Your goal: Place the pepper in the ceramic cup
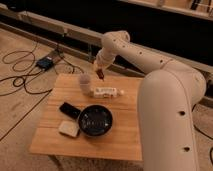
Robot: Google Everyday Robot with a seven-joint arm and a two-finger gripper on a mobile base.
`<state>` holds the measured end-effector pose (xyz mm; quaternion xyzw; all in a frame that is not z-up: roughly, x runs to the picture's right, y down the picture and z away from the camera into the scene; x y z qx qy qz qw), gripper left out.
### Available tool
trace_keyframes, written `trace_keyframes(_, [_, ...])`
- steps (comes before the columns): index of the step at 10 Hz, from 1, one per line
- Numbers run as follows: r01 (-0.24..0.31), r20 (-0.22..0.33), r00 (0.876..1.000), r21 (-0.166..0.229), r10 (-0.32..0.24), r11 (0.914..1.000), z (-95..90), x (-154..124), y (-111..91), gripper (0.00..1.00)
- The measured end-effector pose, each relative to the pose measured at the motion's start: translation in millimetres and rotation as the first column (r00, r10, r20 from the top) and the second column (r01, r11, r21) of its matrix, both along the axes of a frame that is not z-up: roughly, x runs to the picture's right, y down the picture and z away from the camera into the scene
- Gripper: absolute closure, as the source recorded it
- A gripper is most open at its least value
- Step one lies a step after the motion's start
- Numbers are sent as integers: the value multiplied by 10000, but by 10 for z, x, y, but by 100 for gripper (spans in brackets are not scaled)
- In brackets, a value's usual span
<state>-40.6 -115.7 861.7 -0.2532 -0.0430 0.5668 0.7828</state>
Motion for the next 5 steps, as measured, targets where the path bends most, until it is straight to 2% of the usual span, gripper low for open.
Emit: trace_keyframes(5, [419,949,9944,603,-475,9973,-10,-449,-73,100])
